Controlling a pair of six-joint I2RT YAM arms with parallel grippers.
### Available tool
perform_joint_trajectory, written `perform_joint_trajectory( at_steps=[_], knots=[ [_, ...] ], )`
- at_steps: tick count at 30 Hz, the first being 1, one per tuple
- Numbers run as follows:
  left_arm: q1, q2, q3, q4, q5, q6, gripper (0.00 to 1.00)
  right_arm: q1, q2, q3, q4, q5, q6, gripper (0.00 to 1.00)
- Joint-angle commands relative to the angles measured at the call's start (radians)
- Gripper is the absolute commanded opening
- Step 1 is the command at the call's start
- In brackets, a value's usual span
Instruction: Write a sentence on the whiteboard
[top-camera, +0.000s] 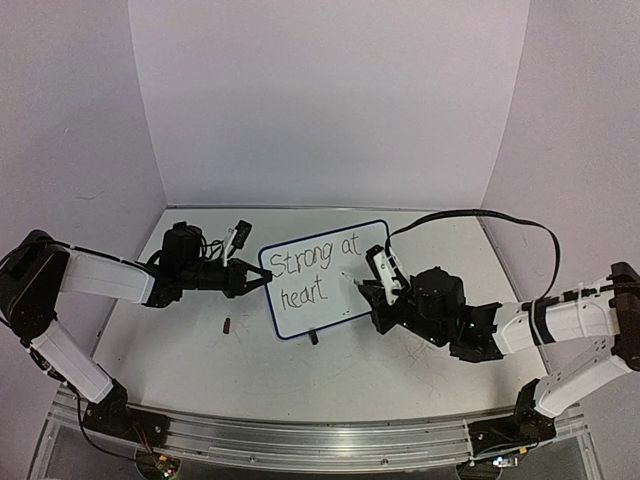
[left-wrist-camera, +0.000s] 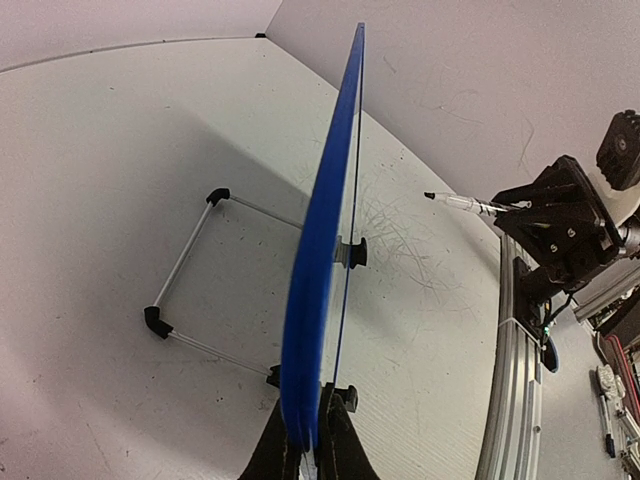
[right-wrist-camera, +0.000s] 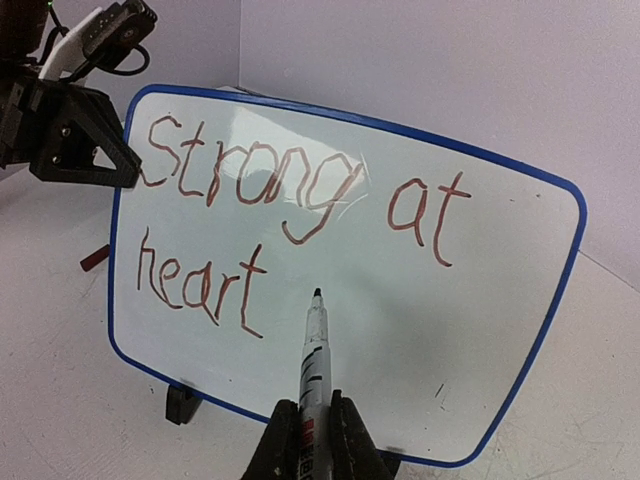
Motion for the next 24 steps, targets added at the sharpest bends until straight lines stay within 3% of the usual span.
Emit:
perform_joint_trajectory(
  at_steps=[1, 24],
  knots=[
    [0.013, -0.012, 0.014, -0.069, -0.135, 0.05, 0.0, 0.0, 0.021, 0.071, 0.006, -0.038, -0.023, 0.0],
    [0.011, -0.011, 0.016, -0.076, -0.163, 0.047, 0.0, 0.0, 0.07, 0.082, -0.022, -0.078, 0.0, 0.0]
  ],
)
